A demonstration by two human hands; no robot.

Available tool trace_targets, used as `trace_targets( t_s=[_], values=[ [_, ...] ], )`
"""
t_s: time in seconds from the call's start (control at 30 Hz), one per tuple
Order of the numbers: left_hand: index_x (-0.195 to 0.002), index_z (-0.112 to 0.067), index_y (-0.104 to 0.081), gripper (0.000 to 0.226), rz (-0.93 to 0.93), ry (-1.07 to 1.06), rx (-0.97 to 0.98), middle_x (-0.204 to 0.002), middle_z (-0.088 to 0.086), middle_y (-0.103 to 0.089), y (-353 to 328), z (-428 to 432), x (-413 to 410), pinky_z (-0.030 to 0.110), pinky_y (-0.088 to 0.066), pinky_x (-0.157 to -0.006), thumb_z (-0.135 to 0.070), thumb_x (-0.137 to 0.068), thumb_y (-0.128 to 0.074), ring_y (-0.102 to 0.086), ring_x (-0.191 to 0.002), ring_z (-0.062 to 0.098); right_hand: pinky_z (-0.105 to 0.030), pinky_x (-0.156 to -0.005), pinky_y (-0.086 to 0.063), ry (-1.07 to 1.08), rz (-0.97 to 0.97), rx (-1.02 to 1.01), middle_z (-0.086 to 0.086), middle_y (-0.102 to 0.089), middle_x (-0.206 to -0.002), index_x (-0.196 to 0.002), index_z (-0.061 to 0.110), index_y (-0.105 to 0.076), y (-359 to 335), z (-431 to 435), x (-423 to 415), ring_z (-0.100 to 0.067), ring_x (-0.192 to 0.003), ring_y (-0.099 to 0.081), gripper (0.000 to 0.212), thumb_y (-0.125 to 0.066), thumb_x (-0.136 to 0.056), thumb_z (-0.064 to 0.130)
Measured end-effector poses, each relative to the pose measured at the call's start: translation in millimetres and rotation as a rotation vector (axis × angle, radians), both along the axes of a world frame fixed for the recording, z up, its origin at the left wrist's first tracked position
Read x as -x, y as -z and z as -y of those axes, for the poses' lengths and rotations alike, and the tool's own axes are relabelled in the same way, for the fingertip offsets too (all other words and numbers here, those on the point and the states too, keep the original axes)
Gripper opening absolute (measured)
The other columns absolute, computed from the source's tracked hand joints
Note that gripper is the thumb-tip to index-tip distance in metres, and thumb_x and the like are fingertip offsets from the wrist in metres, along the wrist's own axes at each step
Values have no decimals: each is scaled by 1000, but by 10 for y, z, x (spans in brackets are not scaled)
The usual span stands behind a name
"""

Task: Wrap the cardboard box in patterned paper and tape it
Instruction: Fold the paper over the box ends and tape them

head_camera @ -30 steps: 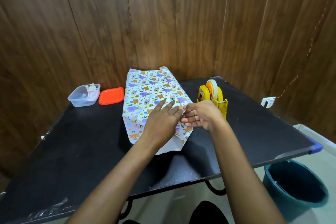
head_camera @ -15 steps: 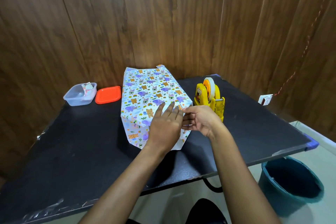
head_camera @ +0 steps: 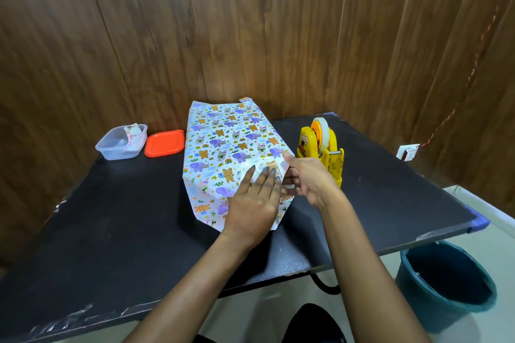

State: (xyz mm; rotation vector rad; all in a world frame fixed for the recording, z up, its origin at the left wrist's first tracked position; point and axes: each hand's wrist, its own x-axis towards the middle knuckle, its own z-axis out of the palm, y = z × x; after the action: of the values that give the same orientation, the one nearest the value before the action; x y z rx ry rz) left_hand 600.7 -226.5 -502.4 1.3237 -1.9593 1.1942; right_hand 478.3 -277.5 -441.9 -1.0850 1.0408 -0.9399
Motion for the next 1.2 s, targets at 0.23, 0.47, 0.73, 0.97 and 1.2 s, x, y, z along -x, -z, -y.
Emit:
trace_targets(
  t_s=[0.23,0.47,0.73,0.97,1.2],
  values=[
    [-103,-5,-62,21,-1016,108,175,-106,3,-58,-245,-683,-299,20,-40,-89,-20,-89,-56,-53,-103,19,-18,-41,-49,23,72,16,-1,-64,-51,-74,8,-54,98,80,10,-11,-40,-59,23,-50,-96,11],
    [-76,-4,-61,33,-2195,188,-339,-64,6,-65,-419,-450,-748,26,-49,-61,-31,-93,-54,-63,-60,16,-25,-46,-53,55,2,-53,-9,-66,-74,-83,7,-58,12,89,-118,-19,-56,-64,29,-53,-95,34],
    [-71,-3,-58,18,-2291,216,-265,-71,9,-64,-456,-212,-810,20,-52,-50,-3,-89,-58,-63,-48,10,-22,-46,-52,24,32,22,0,-69,-58,-82,7,-59,130,149,-129,-10,-46,-64,22,-54,-96,25],
    [-60,-9,-53,30,-2178,144,-131,-73,11,-55,-224,-105,-825,35,-40,-66,-11,-89,-58,-47,-72,23,-21,-41,-50,74,89,-43,-3,-69,-60,-83,6,-57,112,219,-210,-13,-46,-65,24,-52,-96,26],
    [-60,-8,-51,32,-2112,157,-41,-70,9,-53,-72,-55,-804,35,-41,-65,-18,-89,-62,-46,-69,21,-18,-46,-52,103,56,130,-5,-68,-63,-77,5,-62,240,212,-152,-10,-49,-64,22,-56,-94,17]
  ],
)
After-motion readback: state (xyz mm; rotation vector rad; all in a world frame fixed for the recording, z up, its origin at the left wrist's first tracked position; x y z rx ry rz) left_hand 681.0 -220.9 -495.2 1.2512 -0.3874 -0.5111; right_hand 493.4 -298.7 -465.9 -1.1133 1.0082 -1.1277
